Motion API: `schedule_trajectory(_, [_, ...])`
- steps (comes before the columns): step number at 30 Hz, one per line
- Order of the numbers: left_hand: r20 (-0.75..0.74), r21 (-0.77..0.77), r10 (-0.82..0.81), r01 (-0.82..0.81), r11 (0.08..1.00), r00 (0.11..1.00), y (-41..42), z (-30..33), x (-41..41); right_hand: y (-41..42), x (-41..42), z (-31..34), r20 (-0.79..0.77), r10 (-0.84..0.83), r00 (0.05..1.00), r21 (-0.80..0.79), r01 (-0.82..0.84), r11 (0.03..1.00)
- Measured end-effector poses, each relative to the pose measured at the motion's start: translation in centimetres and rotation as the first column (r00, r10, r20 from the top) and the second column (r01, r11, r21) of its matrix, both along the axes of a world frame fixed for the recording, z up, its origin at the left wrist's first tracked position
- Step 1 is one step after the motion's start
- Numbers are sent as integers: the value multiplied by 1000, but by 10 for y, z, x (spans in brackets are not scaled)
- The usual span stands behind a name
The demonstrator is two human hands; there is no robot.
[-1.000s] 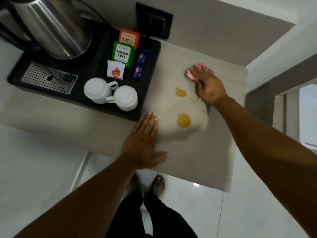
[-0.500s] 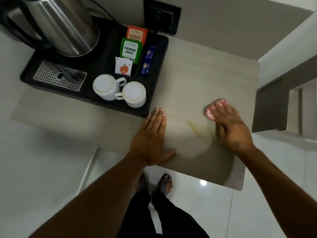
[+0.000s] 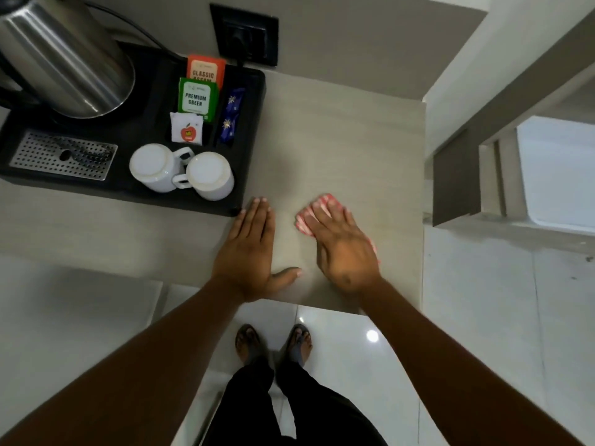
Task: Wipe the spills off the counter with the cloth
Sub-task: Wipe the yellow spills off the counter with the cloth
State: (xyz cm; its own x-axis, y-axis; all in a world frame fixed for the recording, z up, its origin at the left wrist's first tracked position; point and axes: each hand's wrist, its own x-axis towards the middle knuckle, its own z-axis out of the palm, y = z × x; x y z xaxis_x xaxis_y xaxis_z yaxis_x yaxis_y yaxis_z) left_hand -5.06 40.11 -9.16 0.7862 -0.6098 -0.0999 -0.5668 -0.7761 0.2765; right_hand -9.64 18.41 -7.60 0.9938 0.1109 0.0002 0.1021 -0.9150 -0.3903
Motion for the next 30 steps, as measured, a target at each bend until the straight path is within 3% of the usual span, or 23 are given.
schedule_trajectory(3, [12,-13,7,-7,1000,1000,2,0,-8,-42,-42,2,-52,-201,978,-18,200,980])
schedule_trajectory(7, [1,8,-5,5,1000,1000,6,3,-11,-84,6,6,-39,-443,896,-40,442,896])
schedule_trajectory(12, [12,2,-16,16,1000,1000,7,2,-12,-27,58,9,-25,-418,908,-10,418,909])
schedule_trajectory(17, [0,46,-147,147,988,989,24,-1,-3,49,-27,-1,12,-306,952,-44,307,951])
schedule_trajectory(22, [-17,115,-198,199,973,980,28,3,2,-9,-80,7,-63,-534,843,-24,534,845])
schedule_trajectory(26, [-3,129,-197,196,972,980,26,2,2,-54,-30,8,-60,-642,765,-77,637,767])
schedule_trajectory(30, [-13,140,-204,204,969,979,28,2,2,-10,9,9,-71,-657,751,7,659,752])
